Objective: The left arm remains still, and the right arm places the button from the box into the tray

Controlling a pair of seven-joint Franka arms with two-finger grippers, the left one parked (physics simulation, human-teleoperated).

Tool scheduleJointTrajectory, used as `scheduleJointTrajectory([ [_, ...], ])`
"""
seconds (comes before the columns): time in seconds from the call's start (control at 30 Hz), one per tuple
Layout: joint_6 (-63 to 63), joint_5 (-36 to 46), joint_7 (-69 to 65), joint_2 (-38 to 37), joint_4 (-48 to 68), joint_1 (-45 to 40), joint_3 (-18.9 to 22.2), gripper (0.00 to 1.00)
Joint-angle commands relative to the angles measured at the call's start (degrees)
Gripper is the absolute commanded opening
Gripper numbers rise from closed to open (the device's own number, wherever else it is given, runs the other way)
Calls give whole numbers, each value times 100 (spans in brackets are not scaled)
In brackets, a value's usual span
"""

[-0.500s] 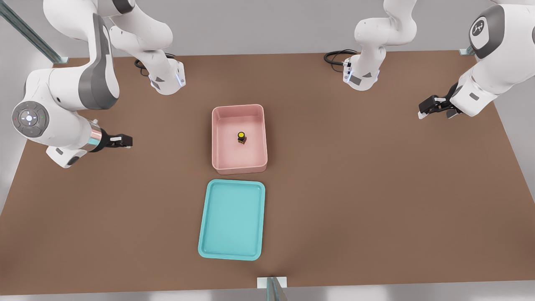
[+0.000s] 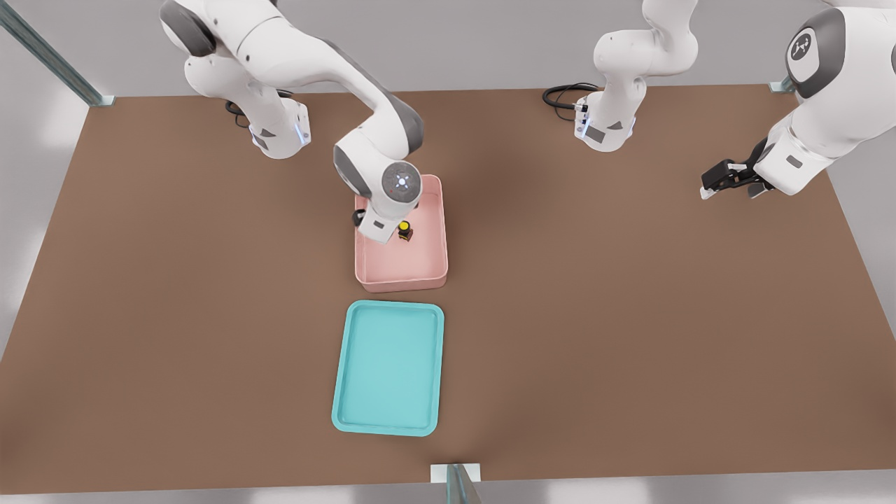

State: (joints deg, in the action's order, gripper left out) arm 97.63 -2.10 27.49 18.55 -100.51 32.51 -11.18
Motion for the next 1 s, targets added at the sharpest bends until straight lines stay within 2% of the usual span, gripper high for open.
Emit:
scheduleJointTrajectory([
  [0.0, 1715, -18, 4757, -71, -425, 10, -24, 100],
  [0.13, 2752, -422, 5811, -18, -1225, 19, -323, 100],
  [0.2, 3025, -537, 6084, 175, -1269, 98, -358, 100],
  [0.3, 4168, -836, 6585, 289, -1875, 116, -358, 100],
  [0.67, 4924, -994, 6717, 579, -2332, 36, -358, 100],
  [0.97, 4932, -1038, 6708, 562, -2517, 54, -358, 100],
])
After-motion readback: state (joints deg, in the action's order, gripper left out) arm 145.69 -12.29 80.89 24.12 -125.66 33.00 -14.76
